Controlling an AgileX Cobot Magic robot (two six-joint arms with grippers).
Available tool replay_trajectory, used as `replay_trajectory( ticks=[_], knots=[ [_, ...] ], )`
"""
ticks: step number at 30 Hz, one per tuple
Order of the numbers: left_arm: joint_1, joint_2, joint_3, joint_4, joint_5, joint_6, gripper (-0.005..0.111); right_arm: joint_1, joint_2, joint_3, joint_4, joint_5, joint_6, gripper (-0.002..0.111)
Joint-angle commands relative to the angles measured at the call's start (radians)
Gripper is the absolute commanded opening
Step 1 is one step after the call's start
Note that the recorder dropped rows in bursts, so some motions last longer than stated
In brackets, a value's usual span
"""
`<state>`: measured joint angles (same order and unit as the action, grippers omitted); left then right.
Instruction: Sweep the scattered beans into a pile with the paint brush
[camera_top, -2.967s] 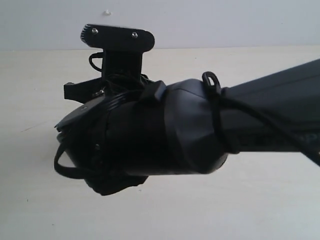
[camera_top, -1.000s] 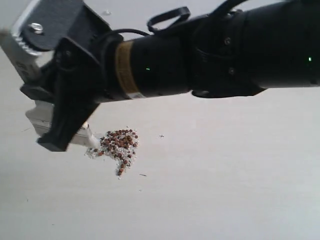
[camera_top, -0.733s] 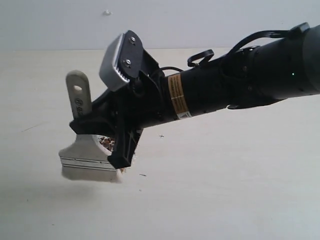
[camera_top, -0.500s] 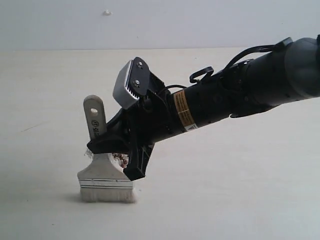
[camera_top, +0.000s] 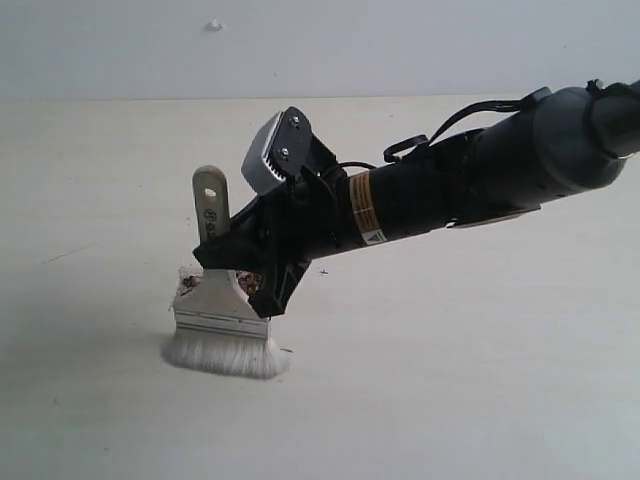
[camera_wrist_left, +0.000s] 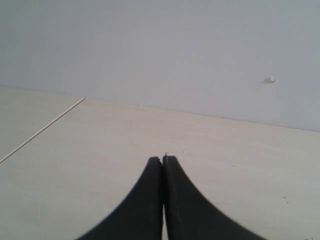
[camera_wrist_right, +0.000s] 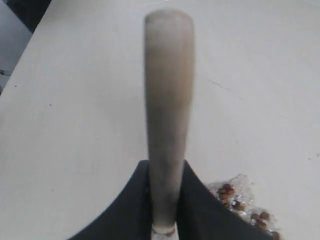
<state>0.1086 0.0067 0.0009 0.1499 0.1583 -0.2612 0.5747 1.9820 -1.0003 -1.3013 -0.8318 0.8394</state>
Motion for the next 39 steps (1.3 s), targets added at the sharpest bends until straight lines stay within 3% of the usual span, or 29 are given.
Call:
replay_trajectory(
  ticks=[1,10,22,26,30,32,39],
  knots=[
    [0.001,-0.007,-0.001,0.003,-0.001,0.0,0.0,-0.015,0.04,-0.059,-0.012,0.051,-0.026,0.0],
    [0.001,-0.007,-0.001,0.003,-0.001,0.0,0.0,-0.017,0.047,-0.123,-0.041,0.079,0.011,0.0],
    [0.001,-0.007,-0.001,0.003,-0.001,0.0,0.0,-0.01,-0.122,-0.134,-0.185,0.009,0.313,0.0],
    [0.001,-0.007,-0.001,0.003,-0.001,0.0,0.0,0.049,-0.212,-0.134,-0.116,0.159,0.398,0.0],
    [0.001,-0.007,-0.001,0.003,-0.001,0.0,0.0,0.172,-0.233,-0.136,0.246,0.505,0.358,0.0],
    [0.001,-0.007,-0.001,0.003,-0.001,0.0,0.0,0.242,-0.214,-0.156,0.585,0.657,0.194,0.0],
    [0.001,-0.007,-0.001,0.003,-0.001,0.0,0.0,0.363,-0.035,-0.276,1.55,0.578,-0.406,0.0]
  ],
)
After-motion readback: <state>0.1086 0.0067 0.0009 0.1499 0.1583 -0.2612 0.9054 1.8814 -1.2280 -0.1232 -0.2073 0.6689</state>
